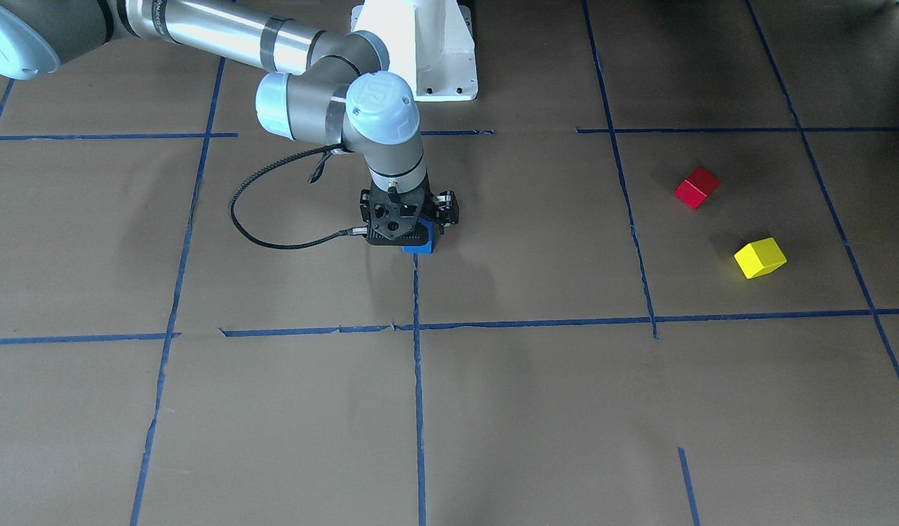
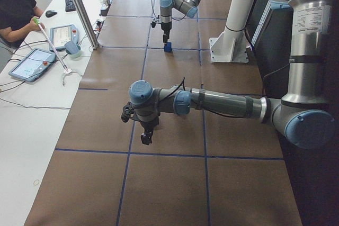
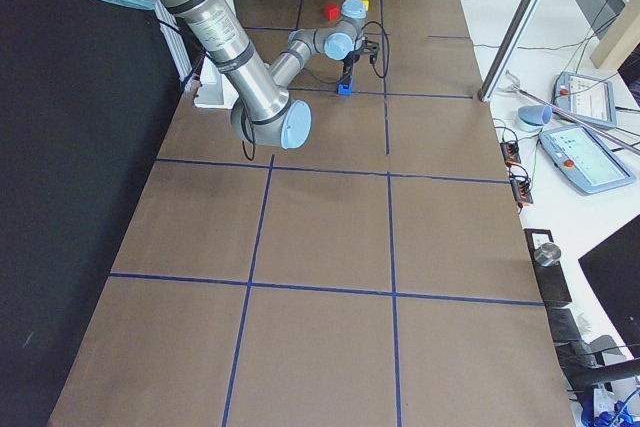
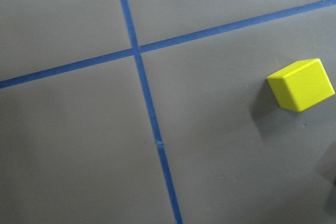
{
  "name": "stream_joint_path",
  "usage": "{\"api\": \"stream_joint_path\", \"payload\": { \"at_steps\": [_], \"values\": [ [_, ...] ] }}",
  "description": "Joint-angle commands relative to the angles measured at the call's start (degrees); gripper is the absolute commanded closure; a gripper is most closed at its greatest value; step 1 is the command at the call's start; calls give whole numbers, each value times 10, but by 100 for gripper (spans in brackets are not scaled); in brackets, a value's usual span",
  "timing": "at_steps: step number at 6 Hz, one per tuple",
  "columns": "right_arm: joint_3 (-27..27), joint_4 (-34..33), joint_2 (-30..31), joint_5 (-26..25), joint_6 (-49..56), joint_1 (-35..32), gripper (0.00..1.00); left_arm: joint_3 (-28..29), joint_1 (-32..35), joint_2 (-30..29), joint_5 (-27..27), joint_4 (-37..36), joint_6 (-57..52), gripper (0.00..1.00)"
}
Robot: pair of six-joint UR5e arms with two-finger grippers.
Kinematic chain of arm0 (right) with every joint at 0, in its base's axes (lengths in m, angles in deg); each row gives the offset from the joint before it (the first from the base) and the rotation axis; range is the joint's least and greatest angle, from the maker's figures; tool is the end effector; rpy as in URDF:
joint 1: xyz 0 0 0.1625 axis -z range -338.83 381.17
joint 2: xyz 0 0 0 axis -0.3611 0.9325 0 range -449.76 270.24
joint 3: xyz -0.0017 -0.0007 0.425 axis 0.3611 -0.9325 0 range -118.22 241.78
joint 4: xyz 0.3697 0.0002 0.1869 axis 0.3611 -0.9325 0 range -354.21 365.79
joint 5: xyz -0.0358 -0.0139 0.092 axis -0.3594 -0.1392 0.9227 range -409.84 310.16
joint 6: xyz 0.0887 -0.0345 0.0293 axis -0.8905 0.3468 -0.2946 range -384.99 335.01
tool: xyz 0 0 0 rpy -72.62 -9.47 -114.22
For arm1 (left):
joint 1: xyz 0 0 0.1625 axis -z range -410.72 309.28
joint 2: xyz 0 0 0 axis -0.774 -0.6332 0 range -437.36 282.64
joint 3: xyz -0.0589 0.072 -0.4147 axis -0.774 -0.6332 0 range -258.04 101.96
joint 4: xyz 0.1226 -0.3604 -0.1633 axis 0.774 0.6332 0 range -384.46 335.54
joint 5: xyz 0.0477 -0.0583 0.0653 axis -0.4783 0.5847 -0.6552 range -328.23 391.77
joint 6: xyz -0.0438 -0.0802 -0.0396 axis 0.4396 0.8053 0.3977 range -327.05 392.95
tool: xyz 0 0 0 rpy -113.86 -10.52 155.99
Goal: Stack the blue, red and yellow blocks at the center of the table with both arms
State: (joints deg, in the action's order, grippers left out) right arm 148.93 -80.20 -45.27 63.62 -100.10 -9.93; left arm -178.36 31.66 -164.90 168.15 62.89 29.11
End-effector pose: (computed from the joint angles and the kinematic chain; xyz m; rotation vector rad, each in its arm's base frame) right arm -0.5737 -0.4555 0.1847 -0.0419 -0.8895 0.0973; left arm 0.0025 -0.4797 0.5928 0.0594 0.8131 0.2257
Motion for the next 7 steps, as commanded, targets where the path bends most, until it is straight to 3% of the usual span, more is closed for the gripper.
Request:
{"api": "stream_joint_path", "payload": {
  "at_steps": [1, 2, 3, 4, 5, 7],
  "values": [
    [179, -42, 112, 53, 58, -67, 0, -10, -85, 3, 12, 113, 196, 0],
    [225, -42, 158, 102, 90, -108, 0, -10, -133, 4, 9, 168, 290, 0],
    [234, -41, 177, 115, 108, -116, 0, -18, -167, 4, 6, 192, 417, 0],
    [231, -41, 177, 113, 108, -114, 0, -28, -192, 4, 0, 208, 575, 0],
    [231, -40, 182, 110, 108, -114, 0, -49, -252, 7, -48, 228, 726, 0],
    [232, -40, 187, 107, 109, -111, 0, -58, -308, 32, -93, 290, 905, 0]
  ]
}}
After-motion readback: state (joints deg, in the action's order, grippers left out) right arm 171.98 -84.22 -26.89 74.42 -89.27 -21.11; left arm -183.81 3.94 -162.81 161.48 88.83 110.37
